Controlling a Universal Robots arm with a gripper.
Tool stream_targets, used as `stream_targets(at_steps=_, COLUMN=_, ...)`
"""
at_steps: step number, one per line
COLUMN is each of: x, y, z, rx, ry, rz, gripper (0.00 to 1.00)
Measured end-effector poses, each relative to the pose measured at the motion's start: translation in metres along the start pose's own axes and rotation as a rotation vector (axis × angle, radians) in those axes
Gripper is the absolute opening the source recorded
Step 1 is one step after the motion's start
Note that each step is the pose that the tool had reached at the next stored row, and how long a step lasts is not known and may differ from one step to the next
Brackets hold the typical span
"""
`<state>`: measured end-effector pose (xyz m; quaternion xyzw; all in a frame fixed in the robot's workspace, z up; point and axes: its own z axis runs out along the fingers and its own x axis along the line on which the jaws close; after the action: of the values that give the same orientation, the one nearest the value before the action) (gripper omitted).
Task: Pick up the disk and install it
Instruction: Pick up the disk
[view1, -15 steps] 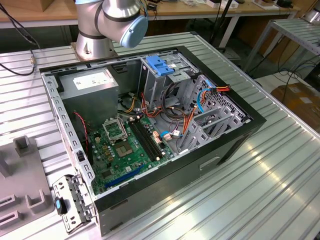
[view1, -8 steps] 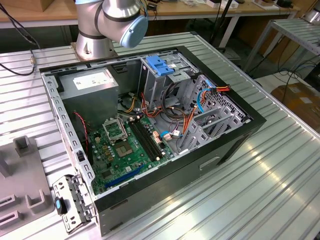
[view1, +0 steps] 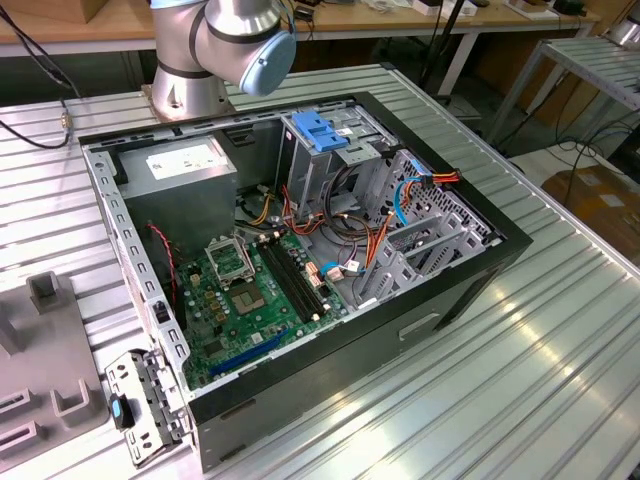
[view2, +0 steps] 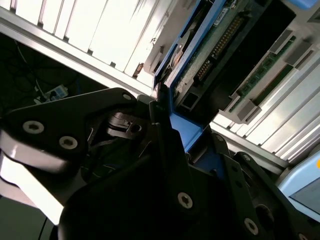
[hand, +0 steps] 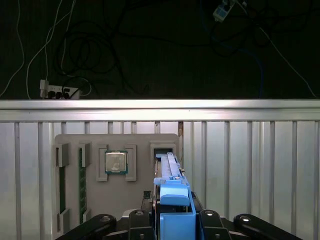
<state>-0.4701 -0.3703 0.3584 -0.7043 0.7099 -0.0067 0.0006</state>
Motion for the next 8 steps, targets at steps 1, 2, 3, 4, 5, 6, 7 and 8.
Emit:
stream_targets(at_steps=1, x=0.0, y=0.0, z=0.0, rx=0.0001, ry=-0.0003, rz=0.0, gripper=0.37)
stream_targets(at_steps=2, x=0.0, y=0.0, z=0.0, rx=0.0, ry=-0.0005, rz=0.0, gripper=0.37)
stream_targets(at_steps=3, x=0.0, y=0.0, z=-0.0001, rx=-0.0001, ry=-0.0005, rz=0.0, gripper=0.37)
stream_targets(at_steps=4, x=0.0, y=0.0, z=-0.0003, rx=-0.0002, ry=-0.0005, rz=0.0, gripper=0.37)
stream_targets(at_steps=5, x=0.0, y=0.0, z=-0.0017, rx=-0.0005, ry=-0.0003, rz=0.0, gripper=0.37)
stream_targets(at_steps=6, x=0.0, y=-0.0001, z=-0.003, rx=-0.0004, ry=-0.0004, rz=0.0, gripper=0.37)
stream_targets(at_steps=7, x=0.0001, y=-0.0001, z=-0.0047, rx=-0.0002, ry=-0.0005, rz=0.0, gripper=0.37)
stream_targets(at_steps=8, x=0.0001, y=-0.0001, z=-0.0077, rx=-0.0003, ry=-0.0005, rz=0.0, gripper=0.37)
